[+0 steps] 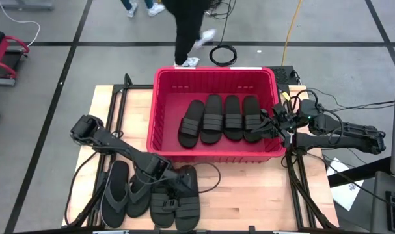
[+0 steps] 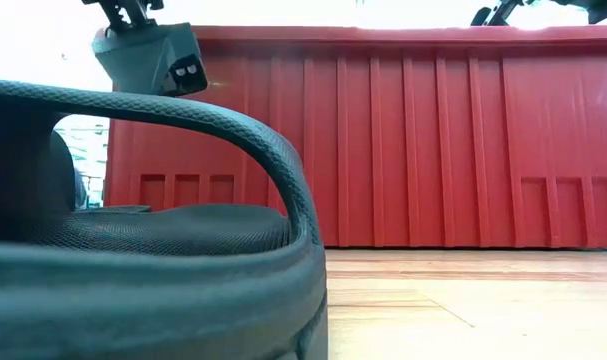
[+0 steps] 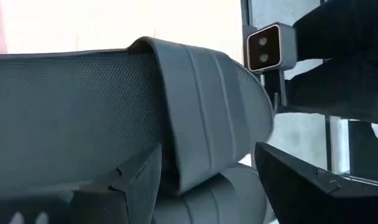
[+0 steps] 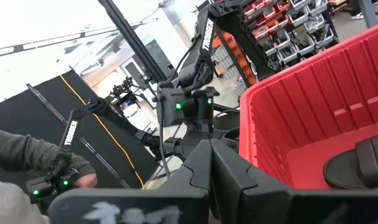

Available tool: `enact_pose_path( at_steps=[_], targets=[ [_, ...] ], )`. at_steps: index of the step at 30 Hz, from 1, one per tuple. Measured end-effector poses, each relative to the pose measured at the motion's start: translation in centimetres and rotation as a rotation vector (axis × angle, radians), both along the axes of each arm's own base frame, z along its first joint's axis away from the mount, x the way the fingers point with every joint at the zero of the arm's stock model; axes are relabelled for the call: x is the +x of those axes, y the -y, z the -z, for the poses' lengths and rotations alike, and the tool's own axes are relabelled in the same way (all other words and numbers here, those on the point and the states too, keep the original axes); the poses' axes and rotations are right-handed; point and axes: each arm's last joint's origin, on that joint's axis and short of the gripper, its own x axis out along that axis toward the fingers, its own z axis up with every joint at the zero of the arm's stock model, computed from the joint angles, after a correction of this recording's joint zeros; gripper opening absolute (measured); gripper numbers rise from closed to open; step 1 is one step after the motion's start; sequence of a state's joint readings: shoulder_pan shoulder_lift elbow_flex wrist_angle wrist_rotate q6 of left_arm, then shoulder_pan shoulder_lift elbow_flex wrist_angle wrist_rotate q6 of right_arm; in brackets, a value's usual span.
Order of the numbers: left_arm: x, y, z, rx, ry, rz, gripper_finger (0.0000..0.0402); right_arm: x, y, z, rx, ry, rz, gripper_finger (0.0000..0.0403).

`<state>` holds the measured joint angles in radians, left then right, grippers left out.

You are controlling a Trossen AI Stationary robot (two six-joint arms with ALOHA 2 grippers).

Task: Pick and place slides into bin
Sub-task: Put the black slide into the red container

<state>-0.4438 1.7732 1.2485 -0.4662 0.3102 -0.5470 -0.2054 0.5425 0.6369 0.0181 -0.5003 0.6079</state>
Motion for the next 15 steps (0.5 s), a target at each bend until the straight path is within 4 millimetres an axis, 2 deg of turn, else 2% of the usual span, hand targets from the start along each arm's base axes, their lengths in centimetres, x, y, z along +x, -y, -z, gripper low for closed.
enact_pose_path(
  at_steps=[3, 7, 12, 15],
  targets=[
    [0.3, 0.0, 1.6, -0.001, -0.044, 0.007, 0.0255, 0.0, 0.0, 0.0, -0.001, 0.001, 0.000, 0.0000],
    [1.4, 0.8, 3.7, -0.087, -0.065, 0.054, 0.0255, 0.0, 0.0, 0.0, 0.000, 0.004, 0.000, 0.0000],
    [2.7, 1.6, 5.2, -0.200, -0.032, 0.086, 0.0254, 0.0, 0.0, -0.1, -0.001, 0.010, 0.001, 0.0000],
    [2.7, 1.6, 5.4, -0.193, -0.031, 0.093, 0.0219, 0.0, 0.0, -0.1, -0.001, 0.009, 0.001, 0.0000]
  ],
)
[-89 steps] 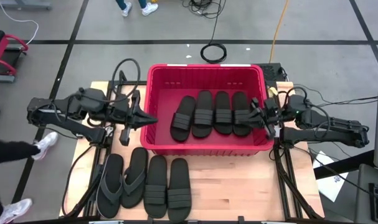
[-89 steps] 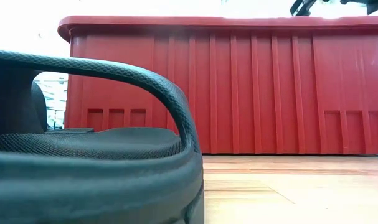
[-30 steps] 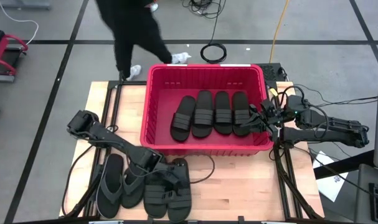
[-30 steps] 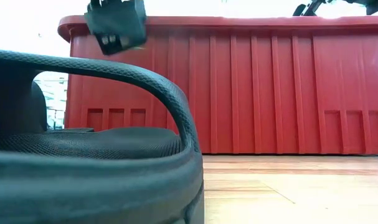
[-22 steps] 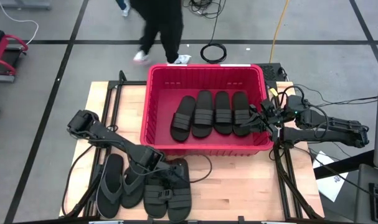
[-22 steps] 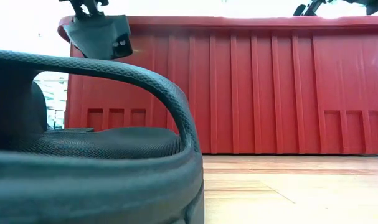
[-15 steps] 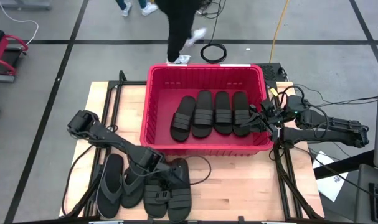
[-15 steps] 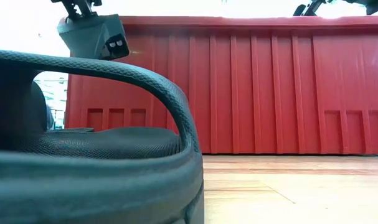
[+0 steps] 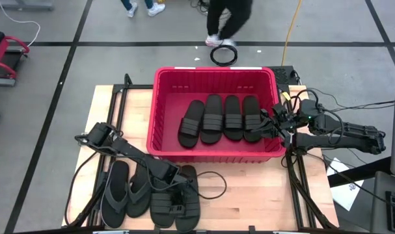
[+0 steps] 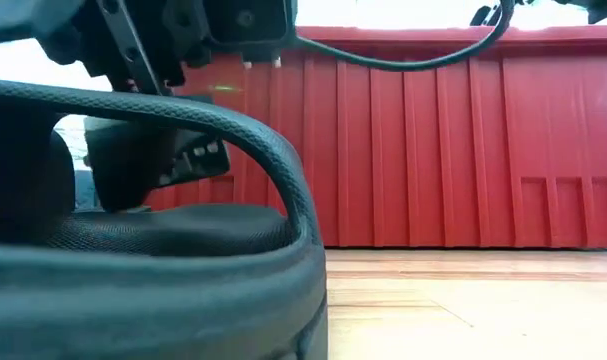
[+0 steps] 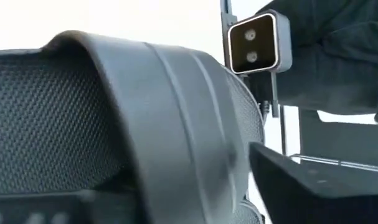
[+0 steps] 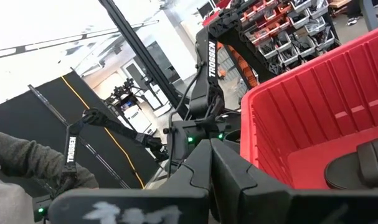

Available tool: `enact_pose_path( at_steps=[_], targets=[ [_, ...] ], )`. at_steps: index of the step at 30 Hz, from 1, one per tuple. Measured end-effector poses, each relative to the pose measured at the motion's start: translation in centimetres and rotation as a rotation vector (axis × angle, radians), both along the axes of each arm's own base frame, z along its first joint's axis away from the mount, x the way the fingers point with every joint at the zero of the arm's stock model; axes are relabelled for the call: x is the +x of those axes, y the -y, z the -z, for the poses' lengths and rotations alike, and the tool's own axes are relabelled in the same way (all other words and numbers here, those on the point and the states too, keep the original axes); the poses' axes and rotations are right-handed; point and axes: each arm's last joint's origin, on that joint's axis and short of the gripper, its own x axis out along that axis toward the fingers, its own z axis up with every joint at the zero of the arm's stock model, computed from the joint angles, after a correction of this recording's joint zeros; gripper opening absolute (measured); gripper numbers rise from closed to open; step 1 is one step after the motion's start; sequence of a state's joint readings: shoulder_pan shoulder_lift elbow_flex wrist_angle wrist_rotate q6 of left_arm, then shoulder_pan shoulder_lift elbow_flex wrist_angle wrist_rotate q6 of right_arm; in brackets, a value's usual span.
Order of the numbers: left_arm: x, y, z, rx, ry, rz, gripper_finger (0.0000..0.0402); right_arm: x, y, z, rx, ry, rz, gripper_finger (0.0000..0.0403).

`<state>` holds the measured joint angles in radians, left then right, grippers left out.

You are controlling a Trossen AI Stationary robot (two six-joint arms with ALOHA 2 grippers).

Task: Pick and place slides into bin
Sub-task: Put the black slide into the red container

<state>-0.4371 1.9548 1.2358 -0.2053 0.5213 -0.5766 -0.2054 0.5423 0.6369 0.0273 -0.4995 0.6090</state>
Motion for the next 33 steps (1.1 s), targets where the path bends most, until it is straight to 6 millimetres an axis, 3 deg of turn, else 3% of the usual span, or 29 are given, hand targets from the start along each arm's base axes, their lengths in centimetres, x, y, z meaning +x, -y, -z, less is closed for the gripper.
enact_pose_path(
  at_steps=[5, 7, 12, 20, 26, 33],
  targets=[
    [-0.2, 0.2, -0.7, 0.006, 0.048, 0.039, 0.0048, 0.0, 0.0, 0.0, 0.000, -0.001, 0.000, 0.0000],
    [-0.4, 0.2, -1.3, -0.003, 0.065, 0.046, 0.0018, 0.0, 0.0, 0.0, -0.007, 0.001, 0.000, 0.0000],
    [-0.9, 0.5, -4.5, -0.021, 0.145, 0.039, 0.0006, 0.0, 0.0, 0.0, -0.018, 0.004, 0.000, 0.0000],
    [-3.0, 0.5, -15.4, -0.074, 0.364, -0.063, 0.0004, 0.0, 0.0, 0.0, -0.044, 0.012, -0.001, 0.0000],
    [-4.5, -0.9, -23.3, 0.042, 0.491, -0.181, 0.0002, 0.0, 0.0, -0.1, -0.048, 0.021, -0.005, 0.0000],
    [-4.3, -5.2, -26.7, 0.365, 0.530, -0.450, 0.0001, 0.4, 0.0, -0.3, -0.019, 0.041, -0.034, 0.0000]
  ],
)
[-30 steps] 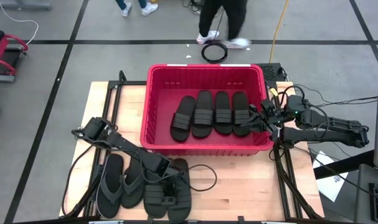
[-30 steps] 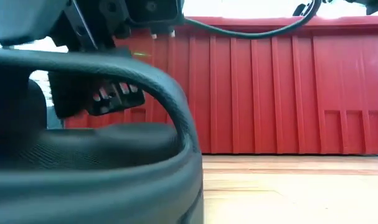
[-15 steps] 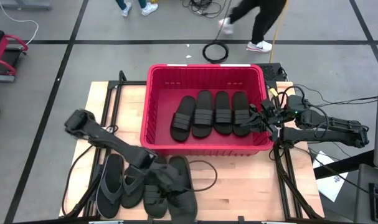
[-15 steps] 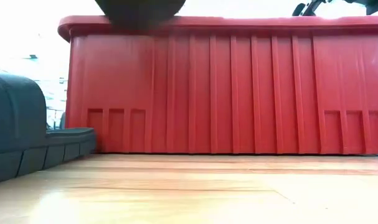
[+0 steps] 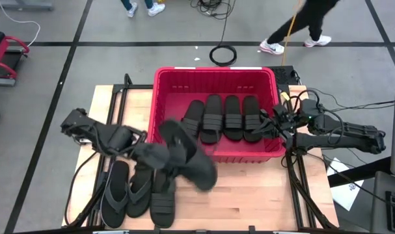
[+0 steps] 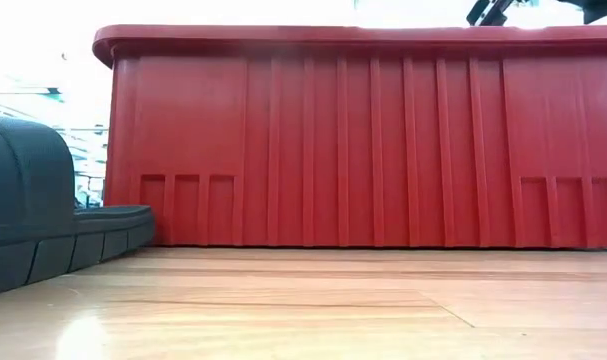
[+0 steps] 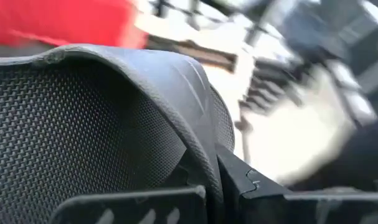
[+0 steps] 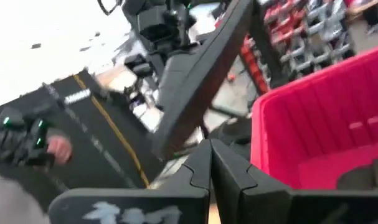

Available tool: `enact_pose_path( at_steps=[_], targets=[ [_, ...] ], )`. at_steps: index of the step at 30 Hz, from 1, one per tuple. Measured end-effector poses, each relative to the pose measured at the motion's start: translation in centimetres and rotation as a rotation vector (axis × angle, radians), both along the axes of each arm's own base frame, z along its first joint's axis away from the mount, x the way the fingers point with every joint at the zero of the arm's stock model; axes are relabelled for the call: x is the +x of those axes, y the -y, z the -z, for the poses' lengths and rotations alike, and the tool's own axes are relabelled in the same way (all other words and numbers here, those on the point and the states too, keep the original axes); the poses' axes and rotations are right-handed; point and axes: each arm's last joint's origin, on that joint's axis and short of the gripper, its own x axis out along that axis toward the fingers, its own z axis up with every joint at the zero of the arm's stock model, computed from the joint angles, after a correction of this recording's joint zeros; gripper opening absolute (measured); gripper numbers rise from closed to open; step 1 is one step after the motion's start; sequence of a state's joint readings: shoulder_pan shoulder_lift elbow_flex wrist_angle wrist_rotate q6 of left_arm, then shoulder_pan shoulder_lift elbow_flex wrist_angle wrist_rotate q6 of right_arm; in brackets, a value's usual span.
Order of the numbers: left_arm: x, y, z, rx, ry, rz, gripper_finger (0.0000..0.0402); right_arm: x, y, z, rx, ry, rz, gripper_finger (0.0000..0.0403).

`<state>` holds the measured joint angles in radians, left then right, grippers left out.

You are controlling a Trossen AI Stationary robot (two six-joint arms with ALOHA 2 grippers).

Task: Pick and place slides into bin
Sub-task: Put the black slide into the red container

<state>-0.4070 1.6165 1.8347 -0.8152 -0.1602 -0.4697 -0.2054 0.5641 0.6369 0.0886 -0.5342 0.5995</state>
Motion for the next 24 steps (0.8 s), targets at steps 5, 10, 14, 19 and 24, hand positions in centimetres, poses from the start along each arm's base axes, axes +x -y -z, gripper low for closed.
enact_pose_path(
  at_steps=[5, 10, 14, 19, 24],
  targets=[
    [1.4, -3.1, -0.8, 0.008, 0.083, -0.146, 0.0001, 0.6, 0.3, -1.5, 0.033, 0.155, 0.075, 0.0002],
    [3.4, -5.1, -0.8, 0.030, 0.168, -0.190, 0.0001, 1.5, 0.6, -2.3, 0.068, 0.246, 0.071, 0.0043],
    [4.8, -7.2, -1.2, 0.021, 0.263, -0.270, 0.0001, 2.7, 0.9, -2.0, 0.123, 0.229, 0.101, 0.0107],
    [6.3, -9.5, -0.2, 0.054, 0.259, -0.381, 0.0001, 4.1, 1.0, -3.1, 0.137, 0.223, 0.094, 0.0163],
    [7.4, -11.2, 0.4, 0.097, 0.269, -0.415, 0.0000, 5.2, 1.1, -4.4, 0.109, 0.239, 0.094, 0.0173]
  ],
)
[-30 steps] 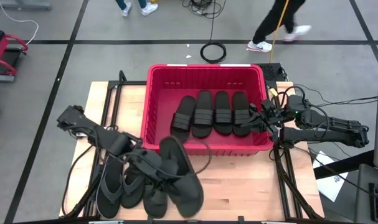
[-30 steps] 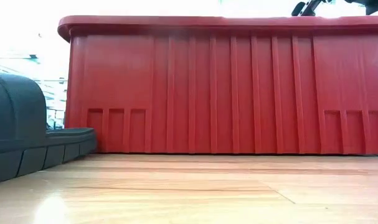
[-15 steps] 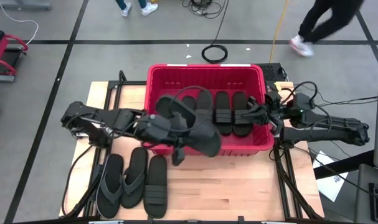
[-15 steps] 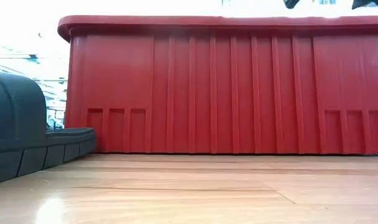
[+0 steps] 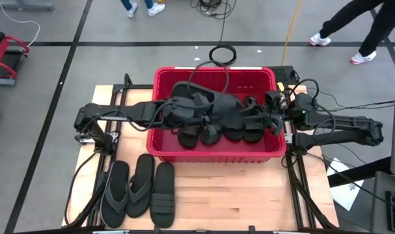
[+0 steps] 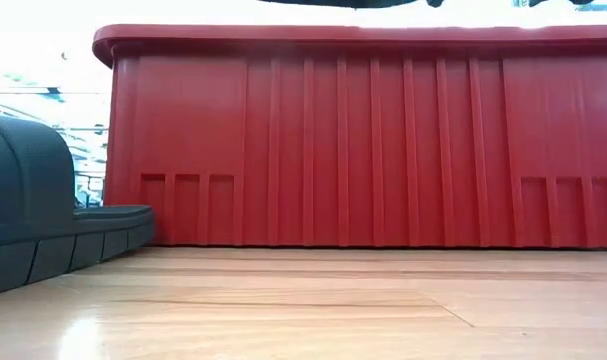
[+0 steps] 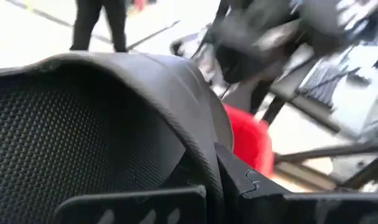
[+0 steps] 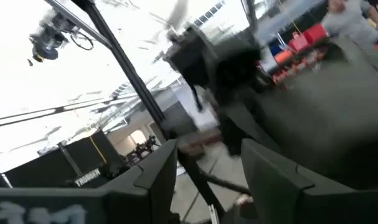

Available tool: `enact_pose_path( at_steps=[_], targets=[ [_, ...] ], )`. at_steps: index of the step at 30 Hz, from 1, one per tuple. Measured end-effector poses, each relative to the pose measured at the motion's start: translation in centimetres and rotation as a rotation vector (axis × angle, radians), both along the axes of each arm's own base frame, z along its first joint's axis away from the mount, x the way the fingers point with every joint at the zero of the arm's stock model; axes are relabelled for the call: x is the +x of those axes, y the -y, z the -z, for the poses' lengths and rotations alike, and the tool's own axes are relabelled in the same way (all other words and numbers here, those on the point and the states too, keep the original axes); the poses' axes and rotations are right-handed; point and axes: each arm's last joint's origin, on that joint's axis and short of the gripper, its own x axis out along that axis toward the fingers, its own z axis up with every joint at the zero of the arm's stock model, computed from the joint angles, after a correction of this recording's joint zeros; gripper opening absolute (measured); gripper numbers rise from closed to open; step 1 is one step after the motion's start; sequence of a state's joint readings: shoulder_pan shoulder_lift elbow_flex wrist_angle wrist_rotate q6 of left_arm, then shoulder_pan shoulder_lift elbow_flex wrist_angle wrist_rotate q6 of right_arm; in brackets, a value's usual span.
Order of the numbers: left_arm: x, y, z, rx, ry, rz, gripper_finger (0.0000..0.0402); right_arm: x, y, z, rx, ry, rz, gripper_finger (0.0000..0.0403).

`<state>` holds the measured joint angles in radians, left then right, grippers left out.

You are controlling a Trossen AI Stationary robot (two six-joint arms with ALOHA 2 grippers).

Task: Pick and place slides into bin
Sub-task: Put the black slide into the red container

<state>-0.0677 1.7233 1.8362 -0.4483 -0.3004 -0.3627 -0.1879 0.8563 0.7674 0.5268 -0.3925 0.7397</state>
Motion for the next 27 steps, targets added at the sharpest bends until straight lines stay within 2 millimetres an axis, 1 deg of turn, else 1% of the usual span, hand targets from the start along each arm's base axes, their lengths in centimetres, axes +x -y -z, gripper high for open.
enact_pose_path(
  at_steps=[2, 5, 7, 12, 17, 20, 22, 27],
  targets=[
    [0.1, -0.3, 0.2, 0.034, -0.014, -0.013, 0.0000, 0.1, 0.0, -0.5, 0.005, 0.011, 0.001, 0.0173],
    [0.5, -0.8, -0.1, 0.083, 0.023, -0.047, 0.0000, 0.5, 0.2, -0.6, 0.034, 0.009, 0.033, 0.0173],
    [0.5, -1.2, -0.4, 0.109, 0.048, -0.052, 0.0000, 0.6, 0.3, -0.5, 0.055, -0.001, 0.048, 0.0173],
    [0.6, -2.0, -0.4, 0.120, 0.048, -0.059, 0.0000, 1.0, 0.5, -0.3, 0.086, -0.014, 0.064, 0.0173],
    [0.4, -2.2, -0.7, 0.139, 0.052, -0.059, 0.0000, 1.1, 0.7, 0.2, 0.157, -0.073, 0.147, 0.0173],
    [0.1, -2.3, -1.0, 0.155, 0.058, -0.096, 0.0000, 1.1, 1.0, 0.5, 0.202, -0.102, 0.210, 0.0173],
    [-0.3, -2.3, -1.3, 0.158, 0.049, -0.103, 0.0000, 1.1, 1.1, 0.6, 0.214, -0.102, 0.256, 0.0173],
    [-0.4, -2.4, -1.4, 0.153, 0.050, -0.079, 0.0000, 1.0, 1.2, 0.6, 0.202, -0.090, 0.301, 0.0173]
  ],
)
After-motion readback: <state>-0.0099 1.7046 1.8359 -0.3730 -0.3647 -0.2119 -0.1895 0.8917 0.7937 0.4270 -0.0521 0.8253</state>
